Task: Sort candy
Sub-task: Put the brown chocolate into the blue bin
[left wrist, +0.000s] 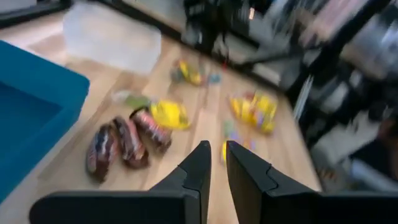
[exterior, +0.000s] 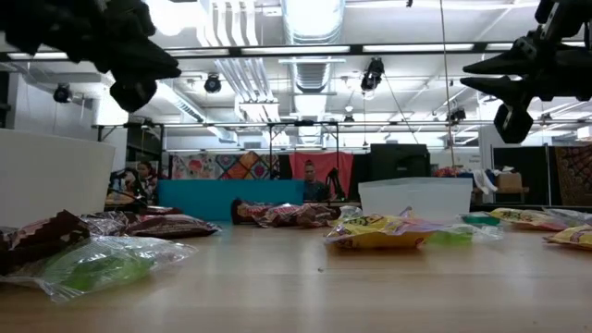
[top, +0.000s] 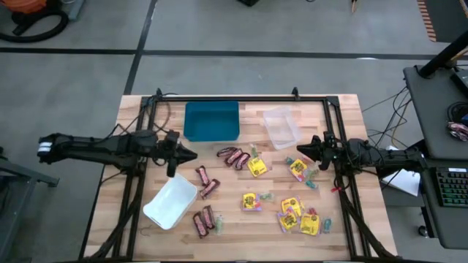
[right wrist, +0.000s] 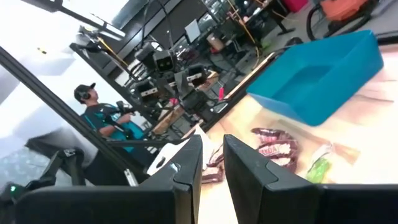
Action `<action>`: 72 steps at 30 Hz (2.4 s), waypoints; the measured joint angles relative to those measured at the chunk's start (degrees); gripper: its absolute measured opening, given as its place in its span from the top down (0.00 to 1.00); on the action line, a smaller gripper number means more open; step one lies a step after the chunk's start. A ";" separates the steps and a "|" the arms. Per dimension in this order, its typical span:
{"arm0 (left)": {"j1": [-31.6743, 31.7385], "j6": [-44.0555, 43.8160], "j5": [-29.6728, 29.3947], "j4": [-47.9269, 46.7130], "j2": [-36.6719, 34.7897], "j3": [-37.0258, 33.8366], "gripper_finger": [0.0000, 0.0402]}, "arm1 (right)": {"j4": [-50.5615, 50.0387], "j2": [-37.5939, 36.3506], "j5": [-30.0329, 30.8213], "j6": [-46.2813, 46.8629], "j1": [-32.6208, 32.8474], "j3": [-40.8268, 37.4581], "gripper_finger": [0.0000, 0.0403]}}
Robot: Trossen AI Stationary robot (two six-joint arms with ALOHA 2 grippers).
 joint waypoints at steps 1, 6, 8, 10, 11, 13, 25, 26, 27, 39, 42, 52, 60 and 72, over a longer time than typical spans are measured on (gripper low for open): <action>-0.35 1.83 0.71 -2.90 1.80 2.00 0.91 | 0.00 0.02 0.01 0.25 0.00 0.00 0.86; -2.02 10.63 1.41 -14.90 11.18 9.68 0.91 | 0.04 0.01 0.04 0.39 0.00 0.00 0.86; -2.42 14.33 1.39 -17.85 14.82 11.71 0.91 | 0.28 0.02 0.25 0.41 0.00 0.00 0.86; -2.52 17.74 1.35 -19.83 18.60 13.47 0.91 | 0.37 0.01 0.39 0.43 0.00 0.00 0.86; -2.52 18.98 1.31 -20.10 20.46 14.39 0.91 | 0.32 -0.01 0.39 0.43 0.00 0.00 0.86; -2.50 20.99 1.02 -20.39 24.24 16.45 0.89 | 0.28 0.04 0.39 0.43 0.00 0.00 0.86; -2.41 30.95 -3.59 -29.81 41.82 26.92 0.65 | -2.02 0.08 0.22 0.37 0.00 0.00 0.86; -2.41 31.64 -3.59 -29.86 42.79 27.26 0.63 | -2.33 0.08 0.09 0.40 0.00 0.00 0.86; -2.41 32.20 -3.59 -29.87 43.74 27.62 0.62 | -2.36 0.09 -0.08 0.36 0.00 0.00 0.86; -2.41 36.73 -3.19 -33.28 51.82 30.28 0.54 | -2.74 0.08 -1.36 0.21 0.00 0.00 0.86; -2.41 36.81 -2.80 -34.33 53.31 31.20 0.54 | -2.75 0.08 -1.33 0.21 0.00 0.00 0.86; -2.41 39.00 -0.83 -36.10 54.74 32.14 0.55 | -2.71 0.08 -1.31 0.21 0.00 0.00 0.86; -2.41 40.04 -0.37 -36.30 55.06 31.98 0.57 | -2.71 0.10 -1.31 -0.05 0.00 0.00 0.86; -2.38 42.74 -0.39 -36.32 58.95 31.98 0.58 | -2.67 0.10 -1.49 -0.75 0.00 0.00 0.86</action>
